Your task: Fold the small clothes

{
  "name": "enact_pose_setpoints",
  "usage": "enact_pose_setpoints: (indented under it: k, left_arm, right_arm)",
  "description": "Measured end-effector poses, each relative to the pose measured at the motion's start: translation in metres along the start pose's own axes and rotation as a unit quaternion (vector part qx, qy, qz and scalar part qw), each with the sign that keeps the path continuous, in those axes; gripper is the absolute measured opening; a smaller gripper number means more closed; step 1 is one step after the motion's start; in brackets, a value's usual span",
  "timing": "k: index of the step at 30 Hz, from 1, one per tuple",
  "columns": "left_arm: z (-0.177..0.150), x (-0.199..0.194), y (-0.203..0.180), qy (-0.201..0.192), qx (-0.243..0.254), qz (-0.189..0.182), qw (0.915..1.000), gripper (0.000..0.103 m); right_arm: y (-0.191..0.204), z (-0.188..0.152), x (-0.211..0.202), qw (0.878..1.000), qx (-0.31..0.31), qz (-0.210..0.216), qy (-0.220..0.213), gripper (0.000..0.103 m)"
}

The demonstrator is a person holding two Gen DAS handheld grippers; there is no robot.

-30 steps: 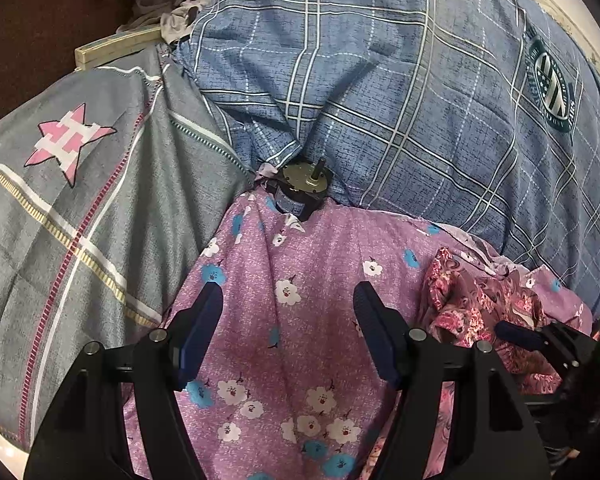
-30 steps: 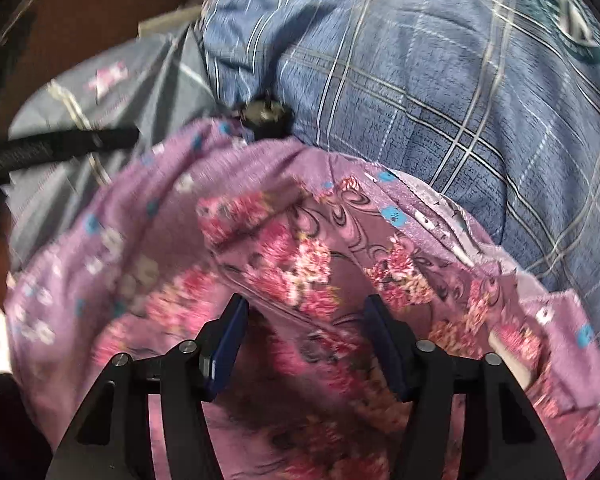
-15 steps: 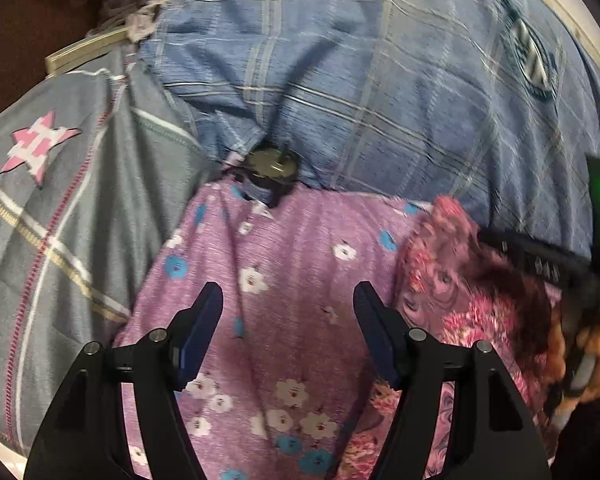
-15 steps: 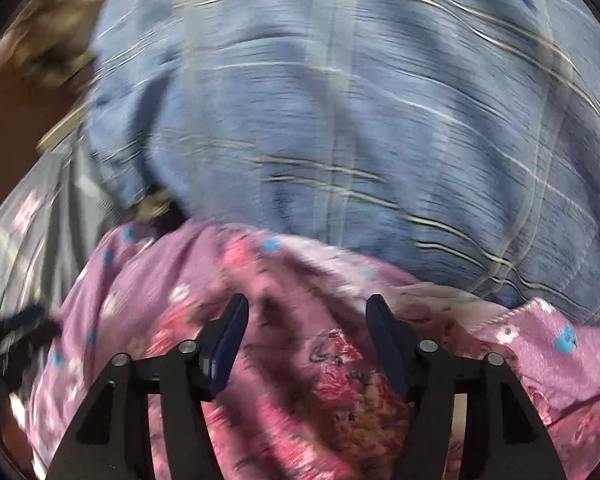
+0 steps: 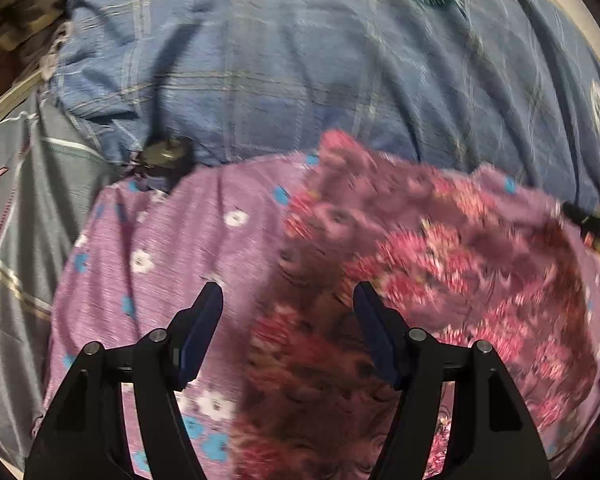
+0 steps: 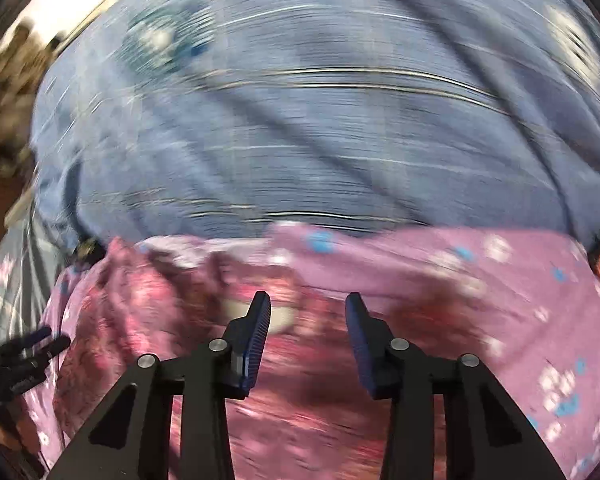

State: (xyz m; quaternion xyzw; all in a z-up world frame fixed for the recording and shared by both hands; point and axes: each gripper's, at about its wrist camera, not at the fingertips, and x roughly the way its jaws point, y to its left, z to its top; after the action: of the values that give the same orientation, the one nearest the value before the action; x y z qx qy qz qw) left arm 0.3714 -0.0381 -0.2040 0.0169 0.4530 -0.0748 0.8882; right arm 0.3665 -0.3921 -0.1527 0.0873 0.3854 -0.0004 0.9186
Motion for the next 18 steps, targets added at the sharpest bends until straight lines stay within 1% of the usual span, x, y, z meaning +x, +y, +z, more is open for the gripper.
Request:
enact_pose_setpoints:
  k: [1, 3, 4, 5, 6, 9, 11, 13, 14, 15, 16, 17, 18]
  left_arm:
    - [-0.003, 0.006, -0.006, 0.009, 0.011, 0.005, 0.9999, 0.067]
    - [-0.008, 0.016, -0.012, 0.023, 0.024, 0.016, 0.9993, 0.067]
    - [-0.009, 0.021, -0.013, 0.032, 0.026, 0.021, 0.9989, 0.067]
    - [-0.009, 0.025, -0.013, 0.037, 0.025, 0.022, 0.9988, 0.067]
    - [-0.009, 0.028, -0.012, 0.039, 0.020, 0.022, 0.9988, 0.067]
    - [-0.007, 0.032, -0.012, 0.038, 0.007, 0.021, 0.9990, 0.067]
    - [-0.007, 0.034, -0.014, 0.038, 0.007, 0.025, 0.9990, 0.067]
    - [-0.007, 0.037, -0.017, 0.038, 0.011, 0.028, 0.9988, 0.067]
    - [-0.007, 0.038, -0.019, 0.038, 0.013, 0.030, 0.9988, 0.067]
    - [-0.007, 0.038, -0.020, 0.037, 0.015, 0.031, 0.9987, 0.067]
    - [-0.007, 0.039, -0.020, 0.036, 0.016, 0.031, 0.9987, 0.067]
    - [-0.007, 0.039, -0.021, 0.036, 0.015, 0.031, 0.9987, 0.067]
    - [-0.008, 0.038, -0.022, 0.037, 0.014, 0.030, 0.9988, 0.067]
  right_arm:
    - [-0.023, 0.001, -0.004, 1.000, 0.030, -0.007, 0.000, 0.045]
    - [-0.066, 0.004, -0.010, 0.995, 0.098, -0.030, -0.007, 0.067]
    - [-0.081, 0.006, -0.012, 0.992, 0.118, -0.038, -0.017, 0.068]
    - [-0.091, 0.006, -0.013, 0.991, 0.125, -0.041, -0.020, 0.068]
    - [-0.098, 0.008, -0.008, 0.991, 0.126, -0.043, -0.012, 0.068]
    - [-0.100, 0.010, 0.021, 0.992, 0.109, -0.060, 0.033, 0.068]
    - [-0.097, 0.010, 0.038, 0.992, 0.097, -0.062, 0.043, 0.068]
    - [-0.092, 0.009, 0.055, 0.992, 0.087, -0.059, 0.068, 0.063]
    - [-0.087, 0.008, 0.064, 0.992, 0.076, -0.063, 0.082, 0.049]
    - [-0.080, 0.007, 0.070, 0.992, 0.055, -0.071, 0.088, 0.018]
    - [-0.074, 0.007, 0.073, 0.992, 0.038, -0.083, 0.089, 0.005]
    - [-0.069, 0.006, 0.072, 0.991, 0.024, -0.101, 0.082, 0.004]
    - [-0.066, 0.006, 0.066, 0.992, 0.018, -0.110, 0.066, 0.004]
